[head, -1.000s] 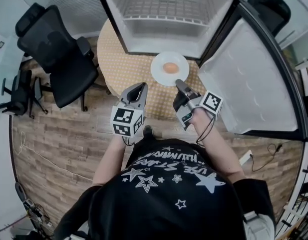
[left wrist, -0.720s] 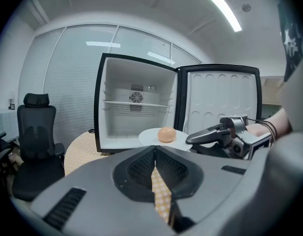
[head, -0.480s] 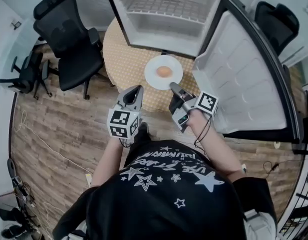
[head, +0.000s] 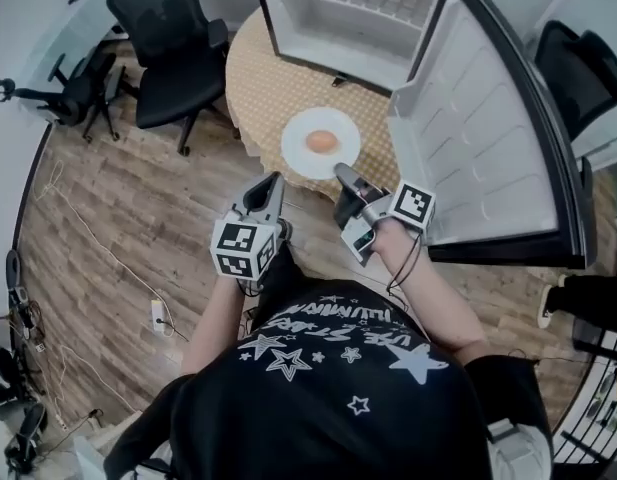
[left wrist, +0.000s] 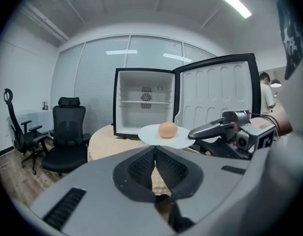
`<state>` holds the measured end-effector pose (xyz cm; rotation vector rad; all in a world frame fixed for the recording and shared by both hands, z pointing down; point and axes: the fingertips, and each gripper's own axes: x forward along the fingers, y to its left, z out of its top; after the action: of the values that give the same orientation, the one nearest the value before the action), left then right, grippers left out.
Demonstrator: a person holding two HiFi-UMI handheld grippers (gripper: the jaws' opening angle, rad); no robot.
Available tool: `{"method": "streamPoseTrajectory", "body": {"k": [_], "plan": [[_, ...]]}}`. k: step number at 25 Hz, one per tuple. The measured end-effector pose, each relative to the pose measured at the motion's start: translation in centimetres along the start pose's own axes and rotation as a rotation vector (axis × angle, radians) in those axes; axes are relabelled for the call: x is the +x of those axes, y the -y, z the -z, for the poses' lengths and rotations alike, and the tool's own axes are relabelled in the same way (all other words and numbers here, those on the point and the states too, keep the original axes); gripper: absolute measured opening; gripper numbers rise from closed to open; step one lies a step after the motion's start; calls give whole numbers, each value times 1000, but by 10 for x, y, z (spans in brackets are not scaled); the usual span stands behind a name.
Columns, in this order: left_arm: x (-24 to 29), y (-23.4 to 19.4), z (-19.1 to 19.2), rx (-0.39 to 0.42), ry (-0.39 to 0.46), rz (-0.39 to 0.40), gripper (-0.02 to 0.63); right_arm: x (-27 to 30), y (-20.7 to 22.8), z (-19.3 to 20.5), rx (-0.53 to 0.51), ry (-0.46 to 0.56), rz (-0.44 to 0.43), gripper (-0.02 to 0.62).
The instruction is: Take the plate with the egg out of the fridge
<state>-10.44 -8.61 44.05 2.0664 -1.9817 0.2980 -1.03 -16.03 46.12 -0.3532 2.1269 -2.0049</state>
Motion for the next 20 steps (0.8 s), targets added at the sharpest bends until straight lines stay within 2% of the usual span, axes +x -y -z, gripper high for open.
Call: {"method": "streamPoseTrajectory", "body": {"k": [4,8,13,20], "plan": [[-46,32,24,-9,2,-63,9,-41,6,39,1,-49,-10,37],[-80,57,28,2,20,-94,9,-61,-3,70,6,-80,-49,38],[-82,66,27,-19,15,-95,9,-60,-9,76,17,-115,-75,38],[-88,63,30,-44,23,-102,9,-64,-15,82,-7,-123,-66,38]]}}
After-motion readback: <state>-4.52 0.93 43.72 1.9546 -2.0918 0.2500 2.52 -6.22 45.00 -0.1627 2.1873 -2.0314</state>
